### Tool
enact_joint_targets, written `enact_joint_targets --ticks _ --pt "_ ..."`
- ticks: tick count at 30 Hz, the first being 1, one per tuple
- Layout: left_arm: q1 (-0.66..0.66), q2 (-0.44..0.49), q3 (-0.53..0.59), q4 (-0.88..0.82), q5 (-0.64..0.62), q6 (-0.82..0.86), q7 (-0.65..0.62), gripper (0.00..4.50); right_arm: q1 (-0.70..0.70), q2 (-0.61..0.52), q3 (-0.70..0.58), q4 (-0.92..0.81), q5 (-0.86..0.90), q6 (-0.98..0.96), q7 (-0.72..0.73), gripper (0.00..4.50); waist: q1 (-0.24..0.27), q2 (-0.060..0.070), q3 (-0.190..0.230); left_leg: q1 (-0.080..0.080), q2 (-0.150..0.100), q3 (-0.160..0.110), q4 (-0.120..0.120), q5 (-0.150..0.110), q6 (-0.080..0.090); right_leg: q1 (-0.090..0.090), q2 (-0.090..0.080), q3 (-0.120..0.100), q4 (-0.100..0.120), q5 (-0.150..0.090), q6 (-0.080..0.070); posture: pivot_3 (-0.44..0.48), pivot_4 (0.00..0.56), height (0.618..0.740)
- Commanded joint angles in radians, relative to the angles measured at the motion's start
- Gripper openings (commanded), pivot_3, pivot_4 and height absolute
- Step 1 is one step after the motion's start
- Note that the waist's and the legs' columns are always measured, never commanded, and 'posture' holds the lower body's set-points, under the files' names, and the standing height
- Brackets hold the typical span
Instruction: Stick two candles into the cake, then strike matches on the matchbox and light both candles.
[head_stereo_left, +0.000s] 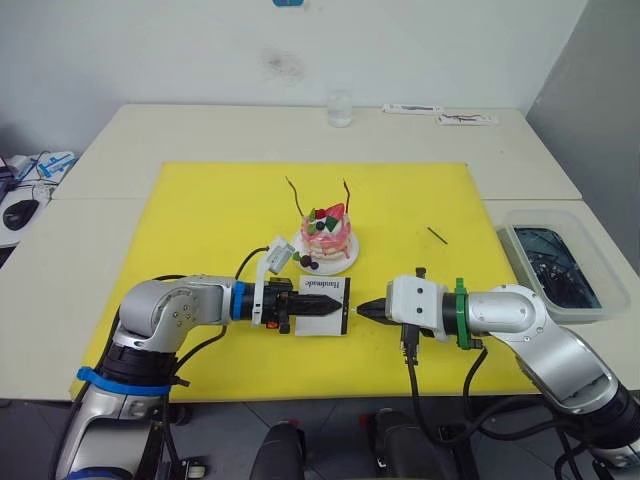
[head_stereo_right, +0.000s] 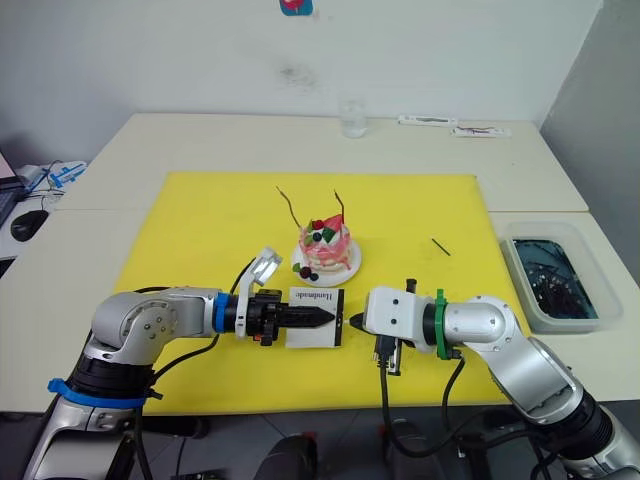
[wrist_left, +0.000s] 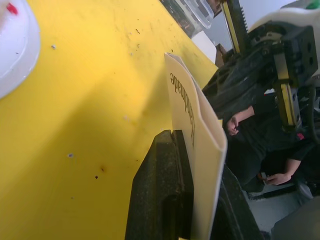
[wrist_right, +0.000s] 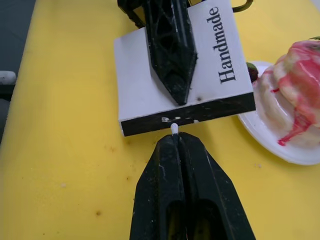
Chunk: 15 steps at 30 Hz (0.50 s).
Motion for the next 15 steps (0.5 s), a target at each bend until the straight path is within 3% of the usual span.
enact_joint_targets --ticks 1,15 --pt "-0.028 -0.003 0.038 -0.01 -0.03 0.019 0.01 0.0 -0.004 0.008 0.012 -0.029 -0.023 -0.012 -0.012 0.04 0.0 0.0 0.0 0.0 0.0 0.0 0.0 0.0 0.0 0.0 0.0 0.0 0.0 0.0 0.0 0.0 0.15 0.74" --pt "-0.034 -0.029 0.069 -0.008 -0.055 0.049 0.045 0.0 -0.024 0.047 0.036 0.01 -0.071 -0.029 -0.014 0.04 0.0 0.0 0.0 0.0 0.0 0.0 0.0 0.0 0.0 0.0 0.0 0.0 0.0 0.001 0.002 0.0 0.15 0.74"
